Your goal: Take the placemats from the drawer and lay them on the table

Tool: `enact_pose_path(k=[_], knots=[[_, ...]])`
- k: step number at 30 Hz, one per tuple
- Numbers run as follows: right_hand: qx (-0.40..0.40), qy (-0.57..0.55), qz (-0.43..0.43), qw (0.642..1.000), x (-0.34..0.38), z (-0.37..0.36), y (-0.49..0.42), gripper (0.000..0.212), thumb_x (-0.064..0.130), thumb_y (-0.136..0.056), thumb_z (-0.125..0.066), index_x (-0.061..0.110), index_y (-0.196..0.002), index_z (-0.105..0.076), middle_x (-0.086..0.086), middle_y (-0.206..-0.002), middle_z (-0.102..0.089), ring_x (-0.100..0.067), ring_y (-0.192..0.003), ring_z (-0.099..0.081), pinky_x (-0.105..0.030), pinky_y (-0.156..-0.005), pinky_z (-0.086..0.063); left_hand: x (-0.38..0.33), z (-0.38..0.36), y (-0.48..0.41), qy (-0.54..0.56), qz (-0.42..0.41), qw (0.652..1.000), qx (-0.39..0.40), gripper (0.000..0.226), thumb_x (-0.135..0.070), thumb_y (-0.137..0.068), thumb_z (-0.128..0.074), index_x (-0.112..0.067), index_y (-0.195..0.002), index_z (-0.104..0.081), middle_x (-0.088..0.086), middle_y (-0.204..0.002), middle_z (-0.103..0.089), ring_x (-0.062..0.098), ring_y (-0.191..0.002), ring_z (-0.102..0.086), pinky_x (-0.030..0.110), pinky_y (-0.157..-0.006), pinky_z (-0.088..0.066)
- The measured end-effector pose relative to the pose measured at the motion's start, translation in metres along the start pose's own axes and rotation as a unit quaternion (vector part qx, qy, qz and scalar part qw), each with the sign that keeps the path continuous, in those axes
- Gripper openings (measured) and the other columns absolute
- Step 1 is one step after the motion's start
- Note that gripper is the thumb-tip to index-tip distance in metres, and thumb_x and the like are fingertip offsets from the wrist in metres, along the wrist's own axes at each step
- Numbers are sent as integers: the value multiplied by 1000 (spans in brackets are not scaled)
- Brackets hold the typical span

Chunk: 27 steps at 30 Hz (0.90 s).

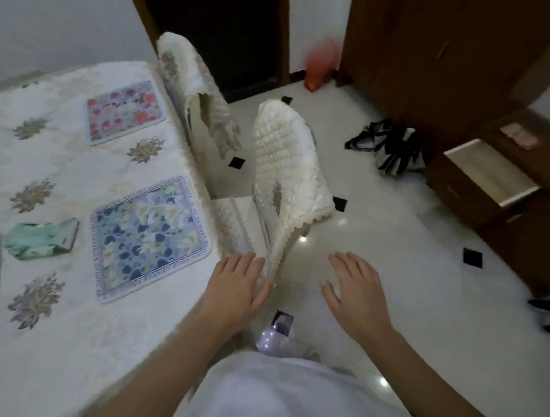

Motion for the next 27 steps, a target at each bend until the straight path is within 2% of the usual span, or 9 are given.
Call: enact_pose_path(k=[6, 11, 17, 21, 27], knots=[[-56, 4, -157, 986, -63, 29, 59, 51, 41, -96, -52, 14, -139, -54, -4, -141, -56, -25, -135, -44, -41, -112, -33, -78, 6, -53, -14, -146, 989, 6, 56, -50, -98, -33, -14, -129, -63, 9, -129, -65, 28, -114, -62, 41, -100, -45], [-91, 16, -273, 958, -81, 49, 97, 53, 42, -97, -54, 14, -141, -52, -5, -143, -54, -25, -137, -43, -41, -113, -31, -132, 6, -79, 10, -232, 972, 27, 62, -56, -100, -24, -20, -142, -52, 7, -145, -53, 27, -130, -50, 42, -111, -36], [-125, 19, -365, 922, -90, 76, 128, 54, 42, -98, -51, 14, -144, -48, -5, -147, -50, -26, -139, -39, -41, -114, -30, -186, 9, -96, 29, -332, 943, 27, 62, -56, -100, -27, -17, -141, -53, 10, -144, -55, 30, -126, -53, 44, -107, -39], [-164, 24, -422, 891, -95, 95, 157, 55, 45, -99, -48, 16, -146, -46, -4, -148, -49, -24, -140, -38, -40, -115, -29, -230, 7, -99, 21, -402, 915, 31, 65, -59, -100, -20, -21, -145, -48, 7, -149, -50, 27, -131, -49, 43, -111, -35], [-194, 22, -487, 851, -111, 114, 197, 57, 48, -99, -43, 18, -148, -43, 0, -151, -46, -21, -141, -35, -40, -116, -29, -287, 16, -91, 22, -469, 883, 21, 66, -59, -100, -18, -20, -143, -50, 7, -148, -51, 27, -131, -49, 44, -110, -36]])
Point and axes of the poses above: each hand's wrist, its own y-axis away from the middle knuckle, its own z-axis out of the back of the hand, x = y × z, the point moved 4 cm from there along -y, towards the middle knuckle
